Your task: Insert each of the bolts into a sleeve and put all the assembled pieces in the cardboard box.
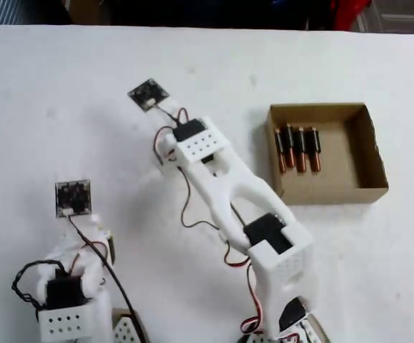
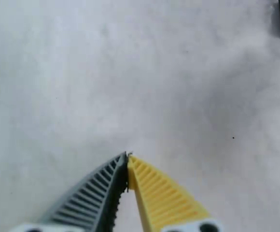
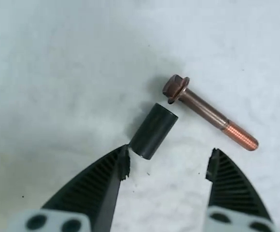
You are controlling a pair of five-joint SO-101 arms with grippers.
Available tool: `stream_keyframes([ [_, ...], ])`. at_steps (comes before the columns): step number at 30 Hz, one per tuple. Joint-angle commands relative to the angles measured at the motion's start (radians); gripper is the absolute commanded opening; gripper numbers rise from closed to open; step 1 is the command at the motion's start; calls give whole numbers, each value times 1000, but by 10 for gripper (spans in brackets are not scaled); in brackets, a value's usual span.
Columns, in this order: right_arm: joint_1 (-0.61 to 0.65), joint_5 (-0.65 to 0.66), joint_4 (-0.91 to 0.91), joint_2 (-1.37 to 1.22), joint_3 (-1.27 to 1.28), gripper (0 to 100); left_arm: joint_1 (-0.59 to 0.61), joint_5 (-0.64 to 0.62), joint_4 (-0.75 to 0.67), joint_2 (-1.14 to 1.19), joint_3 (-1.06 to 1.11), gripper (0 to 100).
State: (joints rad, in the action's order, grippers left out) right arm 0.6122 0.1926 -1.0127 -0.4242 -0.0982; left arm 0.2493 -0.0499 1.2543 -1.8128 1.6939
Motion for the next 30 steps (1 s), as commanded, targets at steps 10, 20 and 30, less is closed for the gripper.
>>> stream_keyframes([
  [10, 7, 14, 19, -176, -215, 237, 7, 12, -2, -5, 0, 24],
  [20, -18, 14, 18, -268, -273, 114, 7, 12, -2, -5, 0, 24],
  [30, -47, 15, -219, -139, -273, 16, 7, 12, -2, -5, 0, 24],
])
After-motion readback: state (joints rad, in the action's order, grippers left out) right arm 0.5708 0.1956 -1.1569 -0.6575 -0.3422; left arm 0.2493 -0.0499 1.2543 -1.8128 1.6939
